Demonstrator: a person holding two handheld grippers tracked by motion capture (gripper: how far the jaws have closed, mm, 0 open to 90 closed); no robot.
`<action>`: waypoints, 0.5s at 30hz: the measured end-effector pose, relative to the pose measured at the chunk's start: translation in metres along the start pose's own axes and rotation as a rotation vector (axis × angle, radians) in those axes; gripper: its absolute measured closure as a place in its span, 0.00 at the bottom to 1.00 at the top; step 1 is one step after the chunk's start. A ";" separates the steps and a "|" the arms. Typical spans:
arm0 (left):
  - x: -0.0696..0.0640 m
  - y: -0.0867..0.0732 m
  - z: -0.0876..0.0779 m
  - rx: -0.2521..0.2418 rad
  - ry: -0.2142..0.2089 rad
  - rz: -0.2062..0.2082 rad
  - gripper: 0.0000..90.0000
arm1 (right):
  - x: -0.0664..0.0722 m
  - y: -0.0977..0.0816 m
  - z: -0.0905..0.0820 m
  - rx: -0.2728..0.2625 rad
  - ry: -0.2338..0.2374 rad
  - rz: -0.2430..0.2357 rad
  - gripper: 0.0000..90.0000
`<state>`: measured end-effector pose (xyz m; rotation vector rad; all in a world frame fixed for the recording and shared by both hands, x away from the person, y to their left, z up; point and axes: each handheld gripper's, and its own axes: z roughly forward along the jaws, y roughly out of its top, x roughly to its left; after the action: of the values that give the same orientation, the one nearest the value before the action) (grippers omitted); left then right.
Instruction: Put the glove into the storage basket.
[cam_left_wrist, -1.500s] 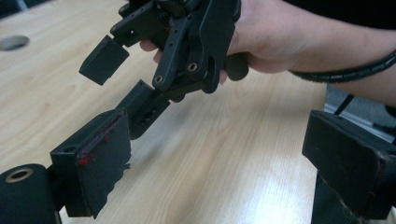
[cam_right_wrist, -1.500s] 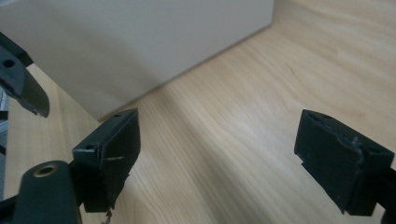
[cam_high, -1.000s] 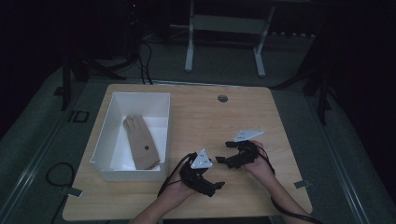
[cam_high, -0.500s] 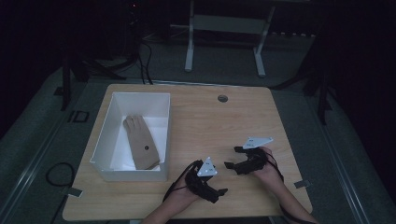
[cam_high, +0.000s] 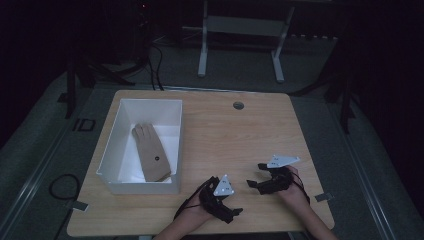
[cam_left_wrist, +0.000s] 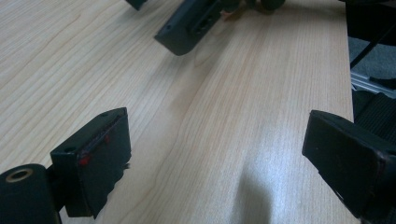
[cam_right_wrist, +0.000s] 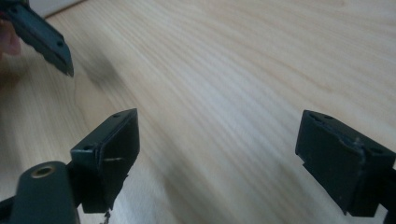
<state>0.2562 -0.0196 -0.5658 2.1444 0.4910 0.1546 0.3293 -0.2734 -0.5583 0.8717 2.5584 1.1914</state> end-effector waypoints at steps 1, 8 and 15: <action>0.000 -0.001 0.000 0.000 -0.001 -0.002 0.09 | 0.000 -0.001 -0.001 -0.008 -0.021 -0.013 0.14; 0.001 -0.004 0.000 -0.013 -0.014 -0.013 0.09 | -0.004 -0.005 -0.003 -0.034 -0.065 -0.014 0.13; 0.002 -0.007 0.000 -0.018 -0.010 -0.014 0.09 | -0.005 -0.007 -0.001 -0.030 -0.067 -0.018 0.14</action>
<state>0.2563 -0.0149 -0.5712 2.1226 0.4962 0.1400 0.3299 -0.2804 -0.5631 0.8650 2.4845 1.1721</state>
